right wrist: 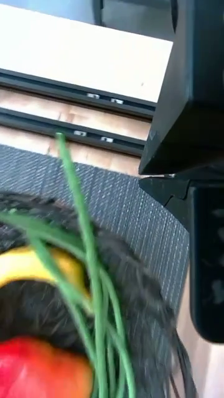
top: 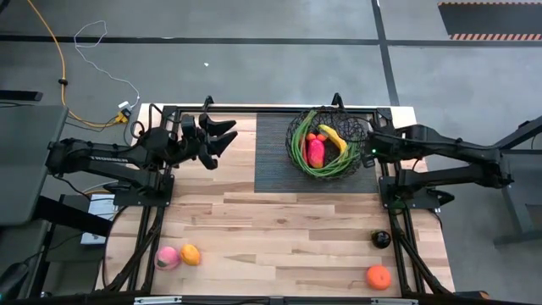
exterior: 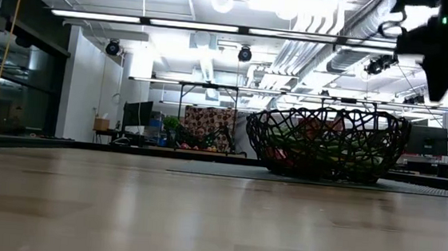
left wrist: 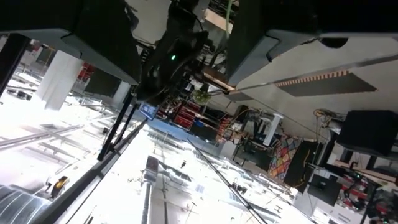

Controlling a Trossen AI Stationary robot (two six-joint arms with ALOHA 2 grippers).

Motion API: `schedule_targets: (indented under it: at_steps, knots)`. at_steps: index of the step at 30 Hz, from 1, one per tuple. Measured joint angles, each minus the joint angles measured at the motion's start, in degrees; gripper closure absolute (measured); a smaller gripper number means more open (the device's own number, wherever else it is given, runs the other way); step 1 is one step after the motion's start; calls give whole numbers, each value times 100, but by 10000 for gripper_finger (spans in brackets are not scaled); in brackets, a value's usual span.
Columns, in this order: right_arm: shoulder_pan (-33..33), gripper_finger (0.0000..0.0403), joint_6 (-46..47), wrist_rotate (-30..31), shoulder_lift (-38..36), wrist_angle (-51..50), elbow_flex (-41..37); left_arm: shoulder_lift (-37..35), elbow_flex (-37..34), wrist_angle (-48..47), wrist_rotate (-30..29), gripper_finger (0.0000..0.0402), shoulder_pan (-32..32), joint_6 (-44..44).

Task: Build produce basket
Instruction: Put the green beans into the black basket

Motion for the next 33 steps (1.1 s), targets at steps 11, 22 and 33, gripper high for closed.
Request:
schedule_targets:
  at_steps: [11,22,33]
  knots:
    - [-305,403,187,668,63,668,-633,0,0,224,4,177,19,-2]
    - [-1092,403,543,703,310,523,-625,0,0,280,4,177,20,-2]
    - [-1646,403,244,859,963,1399,-625,0,0,319,4,177,20,3]
